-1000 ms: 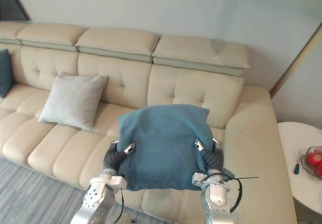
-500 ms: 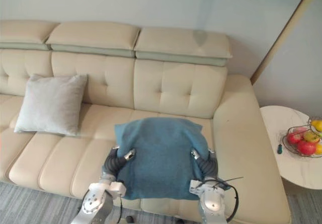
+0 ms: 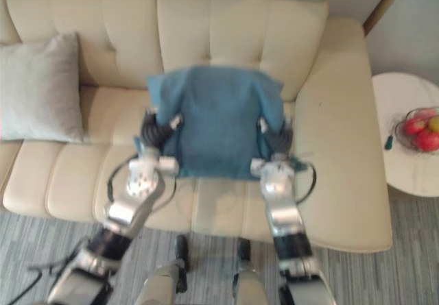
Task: Pick up cushions and gather them together orderly.
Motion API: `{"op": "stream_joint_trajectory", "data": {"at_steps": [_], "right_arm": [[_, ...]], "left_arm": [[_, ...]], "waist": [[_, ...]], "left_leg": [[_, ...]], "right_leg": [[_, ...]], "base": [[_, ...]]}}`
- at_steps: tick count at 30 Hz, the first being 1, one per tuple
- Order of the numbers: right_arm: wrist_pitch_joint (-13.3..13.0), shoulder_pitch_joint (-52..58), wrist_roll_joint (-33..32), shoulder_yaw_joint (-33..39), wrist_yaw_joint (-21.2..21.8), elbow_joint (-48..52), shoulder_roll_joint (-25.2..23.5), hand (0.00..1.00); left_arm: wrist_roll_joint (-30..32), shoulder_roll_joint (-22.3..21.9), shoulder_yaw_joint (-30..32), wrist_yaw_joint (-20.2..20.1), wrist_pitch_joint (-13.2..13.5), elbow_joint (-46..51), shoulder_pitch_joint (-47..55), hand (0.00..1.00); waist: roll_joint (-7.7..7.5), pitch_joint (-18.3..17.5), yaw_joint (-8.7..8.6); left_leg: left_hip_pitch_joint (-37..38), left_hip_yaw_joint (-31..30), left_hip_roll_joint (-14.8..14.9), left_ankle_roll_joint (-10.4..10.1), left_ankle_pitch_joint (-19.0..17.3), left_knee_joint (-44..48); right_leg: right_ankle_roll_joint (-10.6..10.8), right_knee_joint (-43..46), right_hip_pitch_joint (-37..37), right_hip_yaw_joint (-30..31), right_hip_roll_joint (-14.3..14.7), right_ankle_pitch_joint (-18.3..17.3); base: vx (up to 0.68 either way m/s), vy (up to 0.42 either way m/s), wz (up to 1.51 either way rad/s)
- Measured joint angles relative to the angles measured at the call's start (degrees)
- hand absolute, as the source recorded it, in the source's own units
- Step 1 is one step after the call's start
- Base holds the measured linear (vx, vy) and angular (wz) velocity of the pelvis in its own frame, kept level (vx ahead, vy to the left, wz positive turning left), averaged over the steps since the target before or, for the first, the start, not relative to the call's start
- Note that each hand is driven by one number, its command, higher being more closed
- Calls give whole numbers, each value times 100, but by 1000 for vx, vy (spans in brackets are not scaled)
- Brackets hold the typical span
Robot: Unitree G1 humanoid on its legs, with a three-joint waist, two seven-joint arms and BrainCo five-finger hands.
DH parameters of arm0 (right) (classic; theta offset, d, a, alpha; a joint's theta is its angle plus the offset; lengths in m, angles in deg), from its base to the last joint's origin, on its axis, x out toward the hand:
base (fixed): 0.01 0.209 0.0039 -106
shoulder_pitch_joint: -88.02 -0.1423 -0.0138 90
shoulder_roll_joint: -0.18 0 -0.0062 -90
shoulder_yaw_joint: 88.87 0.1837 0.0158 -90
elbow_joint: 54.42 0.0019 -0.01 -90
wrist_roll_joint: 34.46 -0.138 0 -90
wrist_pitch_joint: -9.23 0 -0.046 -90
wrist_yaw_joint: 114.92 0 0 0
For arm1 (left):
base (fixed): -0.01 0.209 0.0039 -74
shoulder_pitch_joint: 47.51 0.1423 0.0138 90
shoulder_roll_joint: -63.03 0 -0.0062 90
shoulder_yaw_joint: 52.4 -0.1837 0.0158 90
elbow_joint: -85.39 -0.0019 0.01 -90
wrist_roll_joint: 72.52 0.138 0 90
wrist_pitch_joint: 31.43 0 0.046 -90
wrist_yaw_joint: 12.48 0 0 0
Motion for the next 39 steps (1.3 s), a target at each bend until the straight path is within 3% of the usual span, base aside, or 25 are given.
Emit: {"op": "stream_joint_trajectory", "data": {"at_steps": [1,2,7,10,17,24,29,33,39], "right_arm": [[-2,-203,55,8,-70,-30,14,100],[-4,-481,184,8,-200,-156,46,0],[-8,-2051,332,360,-659,-1389,57,0],[43,-2758,-362,727,-486,-2445,-61,0],[216,-3280,-1040,756,114,-3837,-124,0],[30,-3307,-1424,657,438,-4222,-30,0],[-80,-2939,-1505,661,652,-4179,26,0],[-78,-2091,-1531,695,819,-3537,111,0],[-191,818,-1534,1170,1113,-1001,328,0]], "left_arm": [[0,0,54,61,53,-101,-190,100],[-1,-7,102,152,118,-281,-452,0],[-14,-67,605,378,230,-1842,-2129,0],[-202,-131,1044,256,83,-2892,-2829,0],[-169,-208,1534,-264,-281,-4182,-3076,0],[-169,-225,1711,-576,-76,-4220,-2816,0],[-173,-182,1886,-757,26,-4066,-2344,0],[-183,-83,1904,-864,23,-3498,-1678,0],[-383,139,1905,-983,71,-1768,802,0]], "waist": [[6,5,-2],[24,28,-10],[79,390,-28],[120,535,-50],[168,902,-68],[169,1081,-100],[168,1080,-106],[163,1078,-102],[115,1051,-74]], "left_leg": [[-81,-12,2,-9,75,-88],[-171,-29,4,-12,172,-183],[-626,-114,26,-41,603,-579],[-866,-132,43,-62,810,-794],[-1267,-203,143,-199,967,-903],[-1297,-268,210,-283,1022,-904],[-1167,-246,228,-283,1021,-905],[-934,-226,235,-283,1015,-905],[6,-92,239,-224,773,-893]], "right_leg": [[-10,-1,-128,-1,15,29],[-11,-5,-254,-5,32,66],[-36,-122,-799,-58,97,330],[-38,-362,-1026,-119,123,533],[-89,-389,-1432,-200,193,599],[-91,-336,-1468,-276,240,597],[-98,-244,-1401,-259,257,584],[-100,-190,-1200,-256,264,545],[-83,51,-424,-178,274,215]], "base": [[-66,-37,3],[-76,-42,5],[-68,-15,2],[-52,6,1],[-14,3,-1],[-11,29,2],[-15,29,-4],[-35,20,0],[0,-1,-3]]}}
